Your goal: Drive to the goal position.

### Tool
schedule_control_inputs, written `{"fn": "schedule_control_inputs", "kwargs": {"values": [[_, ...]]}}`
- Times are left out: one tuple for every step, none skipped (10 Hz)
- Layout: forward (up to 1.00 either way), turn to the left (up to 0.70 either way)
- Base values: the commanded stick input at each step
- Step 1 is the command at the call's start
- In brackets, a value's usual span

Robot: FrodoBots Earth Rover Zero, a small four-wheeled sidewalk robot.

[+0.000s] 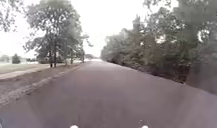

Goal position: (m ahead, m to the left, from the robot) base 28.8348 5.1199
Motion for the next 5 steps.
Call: {"fn": "schedule_control_inputs", "kwargs": {"values": [[0.70,0.00],[0.70,0.00],[0.70,0.00],[0.70,0.11],[0.70,0.25]]}}
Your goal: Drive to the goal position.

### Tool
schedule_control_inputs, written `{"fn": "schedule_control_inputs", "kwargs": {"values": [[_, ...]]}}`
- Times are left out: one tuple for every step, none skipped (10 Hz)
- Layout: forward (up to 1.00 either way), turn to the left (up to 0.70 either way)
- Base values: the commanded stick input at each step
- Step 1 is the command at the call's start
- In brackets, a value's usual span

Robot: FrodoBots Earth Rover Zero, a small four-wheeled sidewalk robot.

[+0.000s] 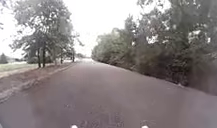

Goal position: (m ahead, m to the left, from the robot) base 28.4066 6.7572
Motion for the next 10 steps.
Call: {"fn": "schedule_control_inputs", "kwargs": {"values": [[0.70,0.30],[0.70,0.30],[0.70,0.26],[0.70,0.00],[0.70,0.00],[0.70,0.00],[0.70,0.00],[0.70,0.10],[0.70,0.18],[0.70,0.00]]}}
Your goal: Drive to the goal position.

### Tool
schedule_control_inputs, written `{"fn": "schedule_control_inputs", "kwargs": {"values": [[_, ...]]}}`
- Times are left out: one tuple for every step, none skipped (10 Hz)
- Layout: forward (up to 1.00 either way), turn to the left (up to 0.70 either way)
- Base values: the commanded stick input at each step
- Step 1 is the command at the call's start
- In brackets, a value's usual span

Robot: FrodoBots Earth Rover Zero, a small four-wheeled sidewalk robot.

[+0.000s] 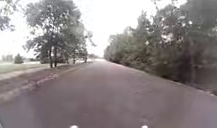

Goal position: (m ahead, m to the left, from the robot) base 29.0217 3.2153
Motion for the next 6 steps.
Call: {"fn": "schedule_control_inputs", "kwargs": {"values": [[0.70,0.00],[0.70,0.00],[0.70,0.00],[0.70,0.00],[0.70,0.00],[0.70,0.00]]}}
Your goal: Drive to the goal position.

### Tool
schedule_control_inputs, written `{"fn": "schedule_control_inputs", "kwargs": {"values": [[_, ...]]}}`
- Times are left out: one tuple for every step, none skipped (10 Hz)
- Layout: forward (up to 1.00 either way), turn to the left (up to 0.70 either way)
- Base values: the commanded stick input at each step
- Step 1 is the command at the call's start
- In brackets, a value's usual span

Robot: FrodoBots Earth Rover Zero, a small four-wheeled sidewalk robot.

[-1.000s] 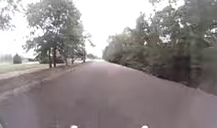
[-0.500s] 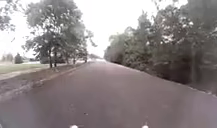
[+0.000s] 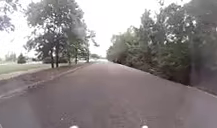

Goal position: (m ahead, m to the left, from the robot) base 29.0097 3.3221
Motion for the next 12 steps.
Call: {"fn": "schedule_control_inputs", "kwargs": {"values": [[0.70,0.00],[0.70,0.00],[0.70,0.00],[0.70,0.00],[0.70,0.00],[0.70,0.00],[0.70,0.00],[0.70,0.00],[0.70,0.00],[0.70,0.00],[0.70,-0.06],[0.70,-0.16]]}}
